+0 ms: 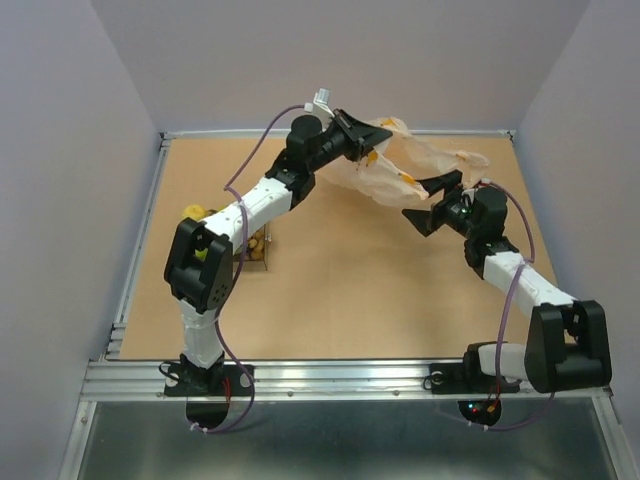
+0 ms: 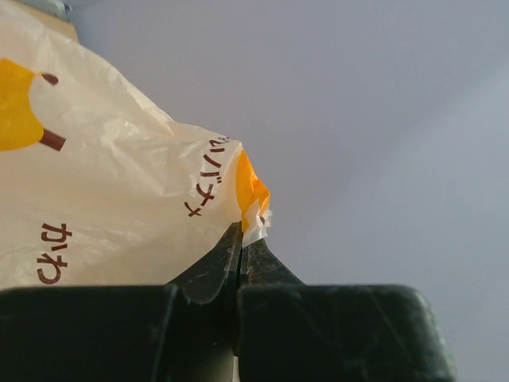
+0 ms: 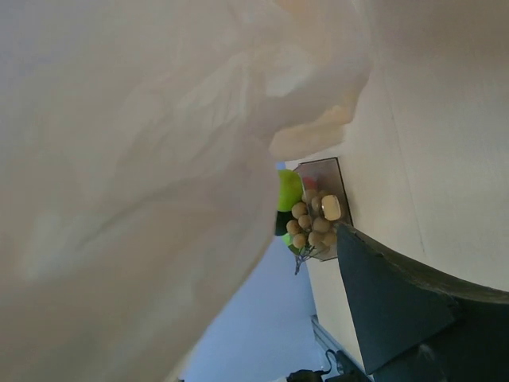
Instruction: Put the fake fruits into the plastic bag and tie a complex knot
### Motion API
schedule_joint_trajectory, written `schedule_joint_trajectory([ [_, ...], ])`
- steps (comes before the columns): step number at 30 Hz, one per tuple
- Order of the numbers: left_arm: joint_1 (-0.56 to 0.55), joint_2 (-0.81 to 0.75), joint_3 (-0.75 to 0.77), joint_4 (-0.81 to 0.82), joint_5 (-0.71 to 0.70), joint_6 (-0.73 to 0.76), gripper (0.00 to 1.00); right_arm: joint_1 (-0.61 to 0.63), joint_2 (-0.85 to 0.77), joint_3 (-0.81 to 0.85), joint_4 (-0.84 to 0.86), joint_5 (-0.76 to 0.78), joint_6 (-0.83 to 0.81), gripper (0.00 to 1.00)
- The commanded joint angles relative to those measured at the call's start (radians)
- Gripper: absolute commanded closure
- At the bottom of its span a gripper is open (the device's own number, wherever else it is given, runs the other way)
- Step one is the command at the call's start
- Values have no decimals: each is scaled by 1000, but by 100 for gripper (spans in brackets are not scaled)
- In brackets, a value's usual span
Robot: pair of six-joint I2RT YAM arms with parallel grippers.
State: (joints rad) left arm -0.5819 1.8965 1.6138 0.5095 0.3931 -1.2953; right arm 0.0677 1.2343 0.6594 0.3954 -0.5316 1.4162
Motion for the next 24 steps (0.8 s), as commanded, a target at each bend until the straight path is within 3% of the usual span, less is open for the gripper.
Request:
schedule_joint_trajectory([
  [1, -41, -77, -78, 107, 47, -48, 100, 15, 60, 94, 181, 50, 20, 0],
  [5, -55, -86, -115, 175, 59, -85, 100, 46, 99, 91, 184, 62, -5, 0],
  [8, -70, -97, -133, 218, 90, -120, 100, 50, 123, 63, 168, 76, -65, 12],
  [9, -72, -111, -149, 233, 96, -136, 100, 49, 129, 60, 154, 81, -107, 38],
  [11, -62, -135, -169, 254, 104, -136, 100, 38, 132, 69, 140, 56, -154, 68],
  [12, -49, -160, -192, 256, 107, -133, 100, 14, 129, 83, 110, 35, -233, 90],
  [13, -15, -172, -207, 254, 108, -116, 100, -3, 128, 148, 53, 12, -293, 100],
  [17, 132, -240, -313, 209, 162, 25, 100, -178, 99, 319, -246, -111, -626, 100],
  [18, 158, -263, -348, 119, 168, 59, 100, -240, 91, 353, -368, -120, -766, 100],
  [22, 234, -301, -391, -138, 142, 281, 100, -273, 76, 468, -572, -132, -1037, 100],
  [24, 219, -301, -374, -245, 162, 433, 88, -272, 60, 473, -589, -189, -1083, 100],
])
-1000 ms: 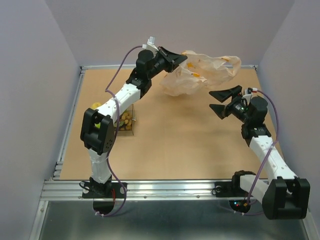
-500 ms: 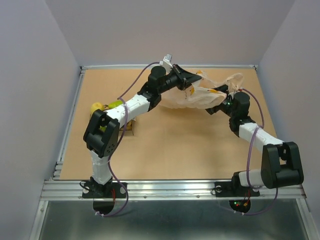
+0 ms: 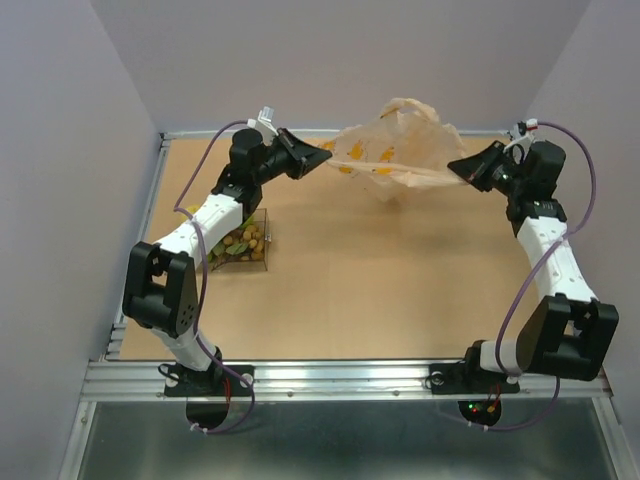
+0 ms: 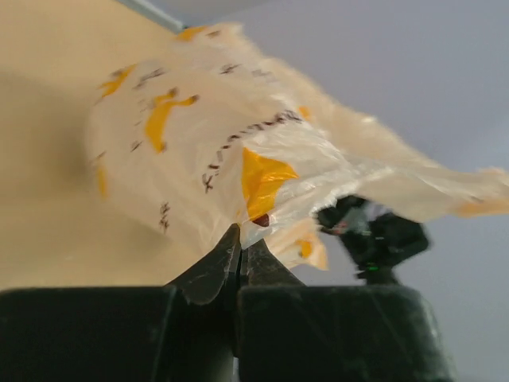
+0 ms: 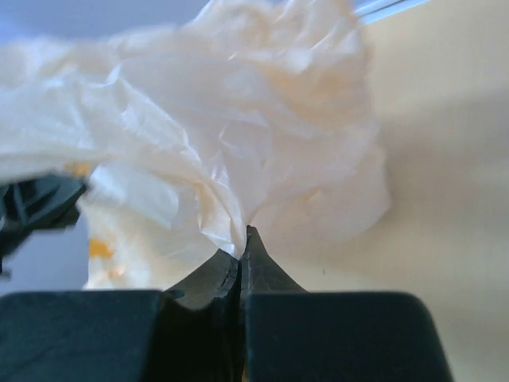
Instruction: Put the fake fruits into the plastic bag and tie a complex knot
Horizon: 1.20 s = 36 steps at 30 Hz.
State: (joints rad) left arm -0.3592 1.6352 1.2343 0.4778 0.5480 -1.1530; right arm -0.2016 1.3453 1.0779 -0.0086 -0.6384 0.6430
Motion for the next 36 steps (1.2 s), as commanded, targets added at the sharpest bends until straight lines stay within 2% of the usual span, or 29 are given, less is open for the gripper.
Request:
schedule_joint_trajectory([
  [1, -10, -40, 13, -238, 18, 327, 79, 2, -46, 62, -191, -105, -322, 99],
  [2, -15, -38, 23, -260, 41, 367, 64, 5, -34, 69, -201, -131, -330, 100],
  [3, -21, -37, 43, -293, 35, 474, 59, 11, -28, 73, -205, -144, -338, 100],
  [4, -23, -38, 85, -357, 30, 518, 54, 17, -22, 82, -208, -156, -354, 100],
  [5, -23, -43, 99, -372, 24, 571, 41, 24, -9, 88, -211, -174, -359, 100],
  [6, -26, -61, 123, -395, 15, 678, 35, 36, -5, 96, -217, -184, -365, 99],
  [7, -26, -75, 128, -398, -8, 732, 18, 45, 0, 100, -218, -193, -367, 100],
  [8, -26, -90, 128, -397, -14, 774, 12, 54, 5, 106, -218, -201, -368, 100],
  [10, -34, -130, 131, -393, -17, 909, 9, 93, 18, 122, -240, -201, -388, 99],
  [11, -44, -143, 129, -393, -29, 941, 1, 103, 21, 131, -248, -193, -397, 100],
  [13, -64, -184, 114, -375, -23, 1024, 1, 129, 37, 139, -258, -182, -404, 100],
  [14, -99, -210, 110, -375, -28, 1129, 1, 137, 43, 151, -261, -173, -404, 99],
  [16, -135, -233, 91, -375, -34, 1231, 1, 152, 57, 157, -272, -172, -405, 100],
  [17, -159, -244, 91, -404, -5, 1345, 1, 163, 58, 159, -278, -165, -405, 99],
  [21, -205, -239, 109, -476, -8, 1582, 1, 194, 58, 154, -289, -167, -407, 100],
  [22, -236, -233, 125, -514, -26, 1617, 1, 200, 60, 152, -294, -170, -405, 100],
  [25, -300, -196, 128, -496, -136, 1728, 1, 223, 58, 142, -304, -179, -427, 100],
  [27, -311, -135, 151, -455, -230, 1782, 3, 231, 57, 142, -332, -191, -453, 99],
  [28, -311, -112, 165, -441, -281, 1793, 12, 231, 57, 142, -344, -196, -462, 100],
  [31, -311, -14, 244, -465, -310, 1843, 21, 232, 58, 143, -395, -207, -496, 99],
  [33, -311, 38, 295, -508, -287, 1888, 38, 235, 66, 152, -425, -219, -523, 100],
  [34, -310, 52, 309, -516, -284, 1901, 50, 238, 71, 157, -439, -221, -537, 99],
  [35, -307, 66, 324, -518, -289, 1905, 83, 238, 77, 169, -456, -222, -554, 100],
  [36, -293, 96, 341, -504, -304, 1896, 93, 240, 80, 175, -496, -219, -571, 100],
])
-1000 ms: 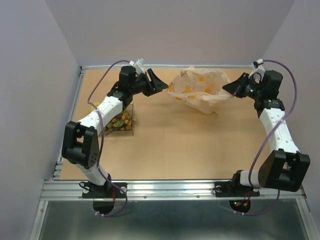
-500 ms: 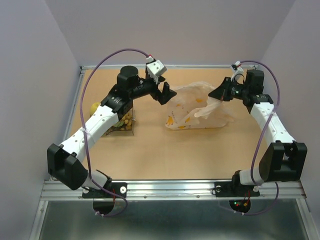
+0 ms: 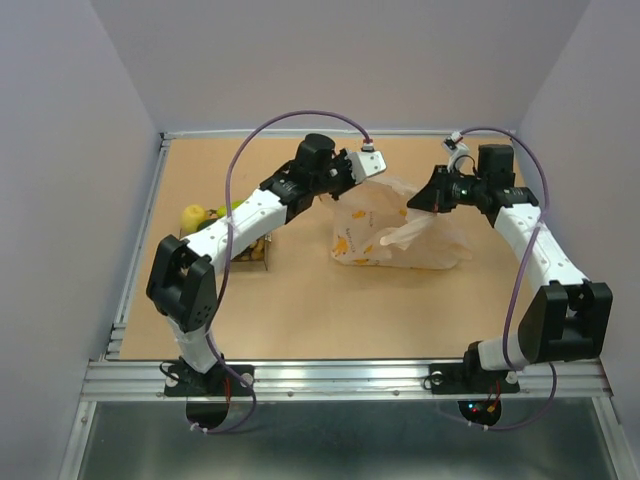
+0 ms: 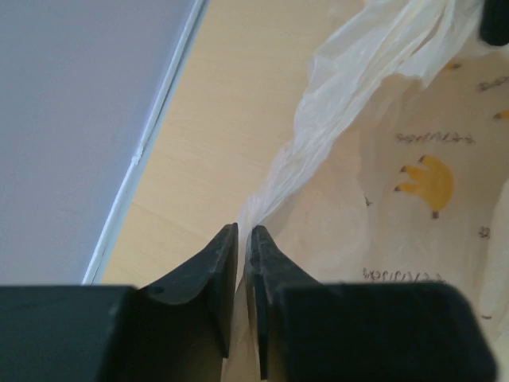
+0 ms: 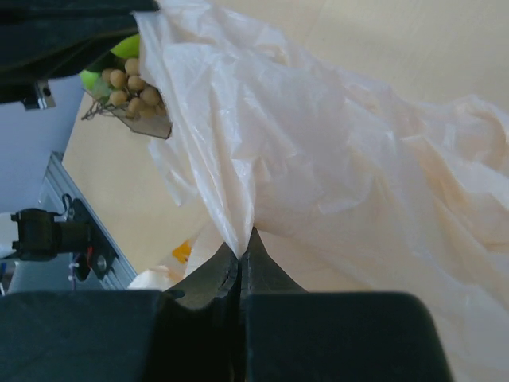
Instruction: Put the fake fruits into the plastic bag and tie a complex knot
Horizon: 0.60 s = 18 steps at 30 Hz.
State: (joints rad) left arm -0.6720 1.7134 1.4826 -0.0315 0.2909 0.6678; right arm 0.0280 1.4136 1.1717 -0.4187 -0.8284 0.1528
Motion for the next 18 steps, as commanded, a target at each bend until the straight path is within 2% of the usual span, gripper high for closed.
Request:
schedule_joint_trajectory([
  [1, 35, 38, 143, 11, -64, 56, 100, 10, 21, 86, -109, -25, -119, 100],
  [3, 110, 89, 242, 5, -53, -52, 100, 10, 25, 92, -167, -8, -140, 100],
  [4, 136, 100, 264, 8, -39, -100, 100, 10, 28, 92, -186, -5, -201, 100],
  [6, 187, 101, 274, 27, -50, -208, 100, 10, 33, 88, -213, 3, -222, 100],
  [8, 209, 86, 251, 87, -12, -256, 100, 10, 44, 88, -213, 6, -226, 100],
  [9, 216, 68, 248, 85, 16, -279, 92, 12, 62, 91, -213, 8, -220, 100],
  [10, 232, 55, 249, 62, 39, -319, 80, 10, 73, 100, -210, 9, -202, 100],
  [11, 239, 39, 246, 55, 54, -350, 34, 10, 85, 105, -204, 12, -188, 100],
  [12, 247, 20, 240, 48, 74, -387, 21, 10, 105, 106, -190, 18, -167, 100],
  [13, 262, -18, 237, 32, 100, -436, 17, 10, 116, 102, -157, 23, -110, 100],
  [14, 297, -35, 242, -19, 199, -436, 14, 12, 123, 95, -135, 32, -82, 100],
  [16, 359, -90, 246, -117, 238, -459, 3, 13, 145, 71, -70, 54, 3, 99],
  [18, 422, -148, 242, -235, 293, -447, 1, 16, 159, 49, 7, 86, 68, 100],
])
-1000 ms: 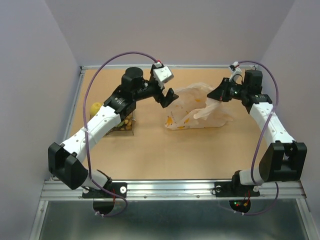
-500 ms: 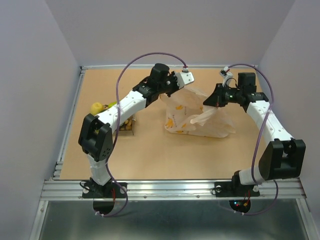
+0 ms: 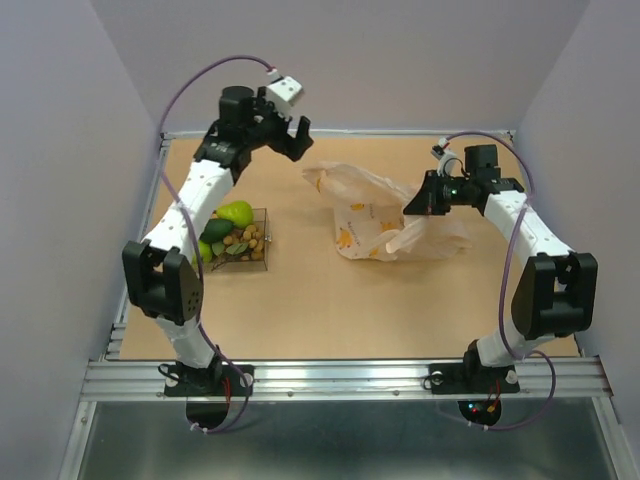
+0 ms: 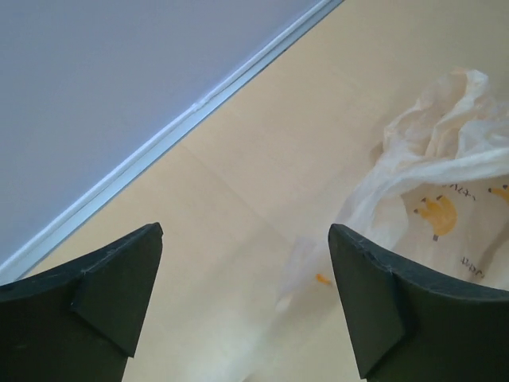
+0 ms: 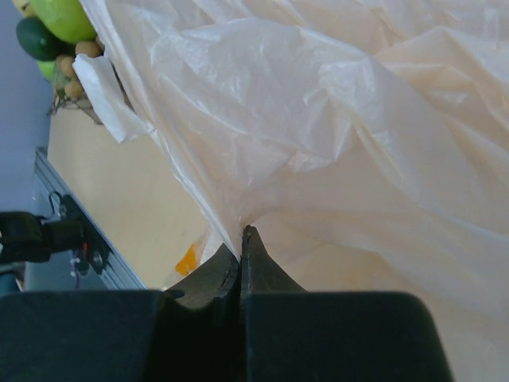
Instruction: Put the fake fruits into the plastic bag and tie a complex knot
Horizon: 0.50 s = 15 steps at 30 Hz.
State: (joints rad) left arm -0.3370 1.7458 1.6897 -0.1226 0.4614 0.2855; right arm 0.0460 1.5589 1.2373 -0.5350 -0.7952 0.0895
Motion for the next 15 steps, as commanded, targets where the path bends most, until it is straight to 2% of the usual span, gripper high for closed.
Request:
schedule_joint_trajectory([
  [1, 119, -201, 28, -182, 149, -45, 1, -1, 23, -25, 145, 68, 195, 99],
  [2, 156, -218, 21, -225, 163, -26, 1, 2, 29, -33, 165, 79, 219, 100],
  [6, 329, -287, -19, -579, 169, 298, 1, 5, 38, -55, 245, 145, 292, 100],
  [8, 444, -310, -45, -688, 175, 476, 1, 11, 29, -59, 268, 171, 317, 100],
  [9, 467, -321, -82, -763, 169, 527, 1, 12, 24, -58, 270, 174, 325, 100],
  [12, 533, -386, -165, -819, 128, 682, 1, 20, 23, -53, 270, 172, 325, 100],
  [15, 546, -446, -278, -838, 54, 799, 1, 26, 18, -59, 268, 178, 320, 99],
])
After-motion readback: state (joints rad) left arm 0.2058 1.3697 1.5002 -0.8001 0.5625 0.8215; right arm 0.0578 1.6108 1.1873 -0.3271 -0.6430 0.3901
